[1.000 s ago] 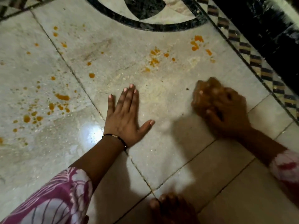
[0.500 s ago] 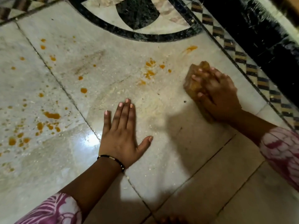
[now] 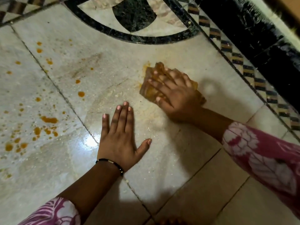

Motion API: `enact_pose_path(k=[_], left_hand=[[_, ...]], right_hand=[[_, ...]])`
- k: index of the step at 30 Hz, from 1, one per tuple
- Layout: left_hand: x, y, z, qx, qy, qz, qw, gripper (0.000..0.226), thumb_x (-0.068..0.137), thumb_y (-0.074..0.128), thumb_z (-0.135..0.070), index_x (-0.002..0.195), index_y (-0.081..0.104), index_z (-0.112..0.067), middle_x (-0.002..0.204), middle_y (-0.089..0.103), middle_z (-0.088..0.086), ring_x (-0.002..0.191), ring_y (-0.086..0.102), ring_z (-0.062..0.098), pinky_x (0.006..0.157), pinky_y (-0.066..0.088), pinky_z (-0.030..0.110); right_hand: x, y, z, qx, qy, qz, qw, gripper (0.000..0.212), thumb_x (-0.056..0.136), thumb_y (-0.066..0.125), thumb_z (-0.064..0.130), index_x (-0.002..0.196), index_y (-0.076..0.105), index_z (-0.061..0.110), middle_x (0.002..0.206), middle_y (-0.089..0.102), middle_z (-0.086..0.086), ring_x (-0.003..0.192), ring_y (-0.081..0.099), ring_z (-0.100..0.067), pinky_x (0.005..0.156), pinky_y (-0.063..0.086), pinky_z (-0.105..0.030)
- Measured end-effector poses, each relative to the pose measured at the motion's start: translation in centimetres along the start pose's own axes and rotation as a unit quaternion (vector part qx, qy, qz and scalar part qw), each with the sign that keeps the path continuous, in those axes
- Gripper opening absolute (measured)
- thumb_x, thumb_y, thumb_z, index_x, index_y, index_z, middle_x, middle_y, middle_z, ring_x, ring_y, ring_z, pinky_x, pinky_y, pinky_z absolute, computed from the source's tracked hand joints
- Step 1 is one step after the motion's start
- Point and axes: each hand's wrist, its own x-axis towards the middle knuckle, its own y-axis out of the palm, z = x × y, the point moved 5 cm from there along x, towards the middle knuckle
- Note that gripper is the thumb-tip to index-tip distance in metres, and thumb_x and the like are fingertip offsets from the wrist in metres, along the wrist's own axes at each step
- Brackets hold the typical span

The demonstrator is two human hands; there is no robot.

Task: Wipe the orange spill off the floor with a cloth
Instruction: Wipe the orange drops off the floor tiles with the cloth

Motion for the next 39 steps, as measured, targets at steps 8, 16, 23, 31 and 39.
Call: enact_pose_path(k=[8,16,23,31,39], left_hand=[[0.0,0.0,0.1,-0.003,-0.003,-0.003,1.0,0.095,0.086,0.024,-0.071,0.151,0.011,-0.003,0.16,0.006,0.012,0.148,0.001,0.025,0.117,0.004,0.053],[0.0,0.0,-0.1,-0.001,0.0,-0.011,1.0,0.096,0.085,0.027,-0.07,0.15,0.013,-0.001,0.159,0.01,0.016,0.147,0.007,0.028,0.117,0.004,0.052],[0.0,0.1,0.0,-0.009,-0.002,-0.013,1.0,0.097,0.086,0.028,-0.07,0.15,0.011,0.0,0.159,0.006,0.016,0.147,0.003,0.027,0.117,0.004,0.053],[0.1,-0.1,-0.1,-0.005,0.0,-0.016,1.0,0.097,0.085,0.029,-0.07,0.15,0.012,0.0,0.159,0.009,0.017,0.147,0.006,0.028,0.117,0.005,0.054],[0.0,0.1,-0.1,0.0,-0.002,-0.027,1.0,0.097,0.086,0.025,-0.071,0.15,0.01,0.001,0.158,0.006,0.019,0.147,0.003,0.03,0.117,0.002,0.054]], right_hand=[[2.3,-1.2,-9.6,0.014,0.146,-0.032,0.989,0.052,0.096,0.025,0.042,0.145,0.035,0.027,0.154,0.029,0.004,0.146,0.008,-0.023,0.114,-0.006,-0.052],[4.3,0.0,2.1,-0.033,-0.152,0.001,0.988,0.052,0.095,0.033,0.038,0.142,0.041,0.017,0.15,0.036,-0.008,0.144,0.02,-0.027,0.115,-0.002,-0.048],[-0.1,-1.7,-6.5,-0.054,-0.094,0.047,0.993,0.055,0.097,0.022,0.046,0.143,0.038,0.02,0.149,0.038,-0.009,0.142,0.024,-0.027,0.114,0.001,-0.058],[7.8,-0.5,1.3,-0.03,-0.029,-0.007,0.999,0.054,0.097,0.032,0.039,0.147,0.03,0.02,0.156,0.025,-0.006,0.145,0.012,-0.026,0.115,-0.006,-0.048],[-3.2,-0.5,-4.9,0.014,0.021,-0.005,1.0,0.056,0.094,0.027,0.039,0.145,0.033,0.018,0.15,0.035,-0.015,0.14,0.028,-0.03,0.114,0.01,-0.047]])
